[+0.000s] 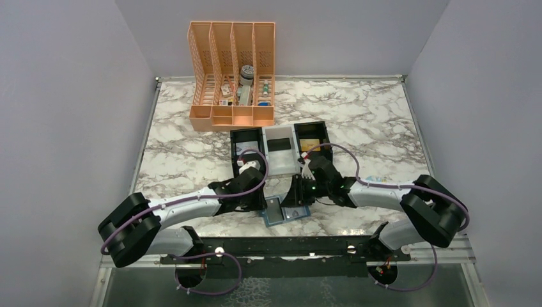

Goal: Take the credit cards out of the card holder

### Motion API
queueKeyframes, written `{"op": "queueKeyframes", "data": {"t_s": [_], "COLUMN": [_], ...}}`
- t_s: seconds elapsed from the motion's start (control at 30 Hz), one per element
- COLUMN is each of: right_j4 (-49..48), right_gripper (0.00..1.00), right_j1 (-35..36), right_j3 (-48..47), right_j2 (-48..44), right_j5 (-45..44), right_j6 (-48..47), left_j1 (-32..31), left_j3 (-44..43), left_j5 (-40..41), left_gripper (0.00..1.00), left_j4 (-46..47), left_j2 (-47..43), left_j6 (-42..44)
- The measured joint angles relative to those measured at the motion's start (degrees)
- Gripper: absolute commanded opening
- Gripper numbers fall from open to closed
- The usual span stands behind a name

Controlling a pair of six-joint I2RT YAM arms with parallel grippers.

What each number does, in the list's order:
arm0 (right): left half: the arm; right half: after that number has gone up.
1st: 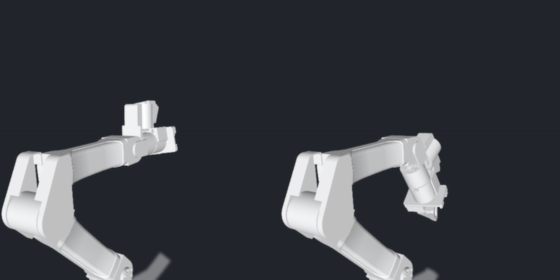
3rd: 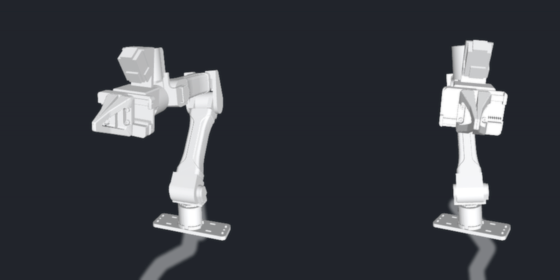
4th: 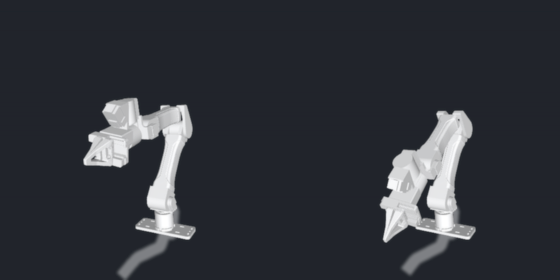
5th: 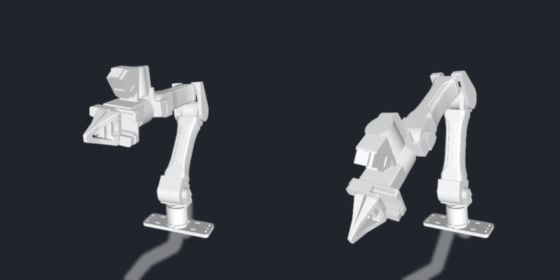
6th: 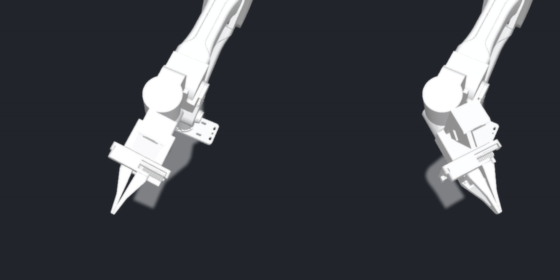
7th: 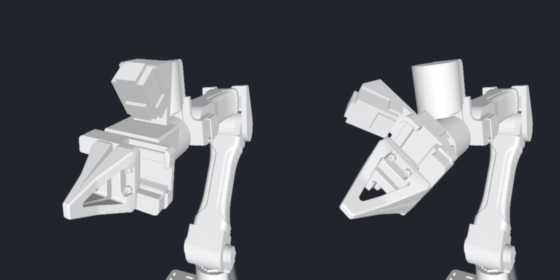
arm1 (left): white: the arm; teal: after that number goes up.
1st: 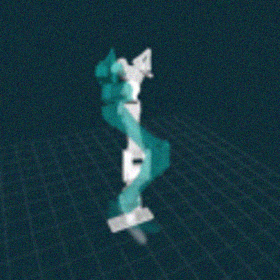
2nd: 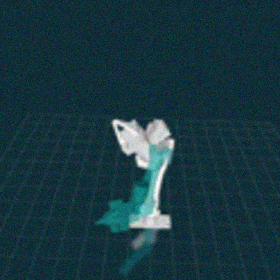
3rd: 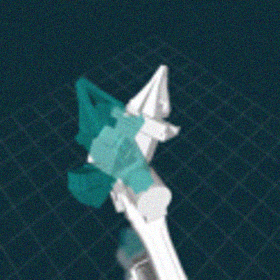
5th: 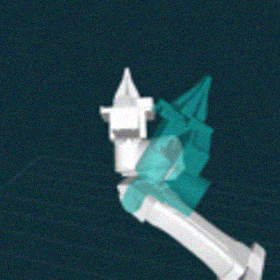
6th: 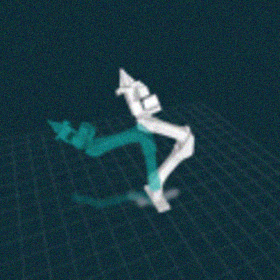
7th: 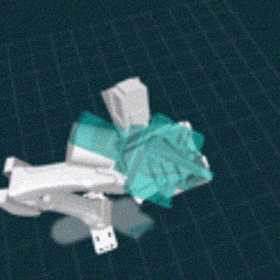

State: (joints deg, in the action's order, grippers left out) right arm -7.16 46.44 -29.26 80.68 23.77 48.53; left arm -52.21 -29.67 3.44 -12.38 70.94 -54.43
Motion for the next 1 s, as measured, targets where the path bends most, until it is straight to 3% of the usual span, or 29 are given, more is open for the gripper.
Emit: {"op": "queueKeyframes", "data": {"t_s": [0.23, 0.37, 0.9, 1.0], "right_j4": [-0.31, 0.13, 2.29, 2.62], "right_gripper": [0.31, 0.28, 0.22, 0.22], "right_j1": [0.00, 0.00, 0.02, 0.22], "right_j3": [-0.83, -2.89, -4.13, -4.13], "right_j2": [4.70, 6.19, 9.09, 8.70], "right_j5": [3.15, 3.80, 0.94, 0.04], "right_j6": [-1.51, -3.32, -4.59, -4.48], "left_j1": [0.00, 0.00, -0.37, -0.74], "left_j3": [-0.22, -0.81, -3.08, -3.61], "left_j5": [0.02, 0.00, -0.02, 0.04], "left_gripper": [0.29, 0.24, 0.12, 0.14], "left_j4": [-1.75, -2.34, -2.69, -2.69], "left_j2": [0.28, 0.28, 4.17, 4.87], "left_j6": [1.07, 2.10, 4.74, 4.87]}}
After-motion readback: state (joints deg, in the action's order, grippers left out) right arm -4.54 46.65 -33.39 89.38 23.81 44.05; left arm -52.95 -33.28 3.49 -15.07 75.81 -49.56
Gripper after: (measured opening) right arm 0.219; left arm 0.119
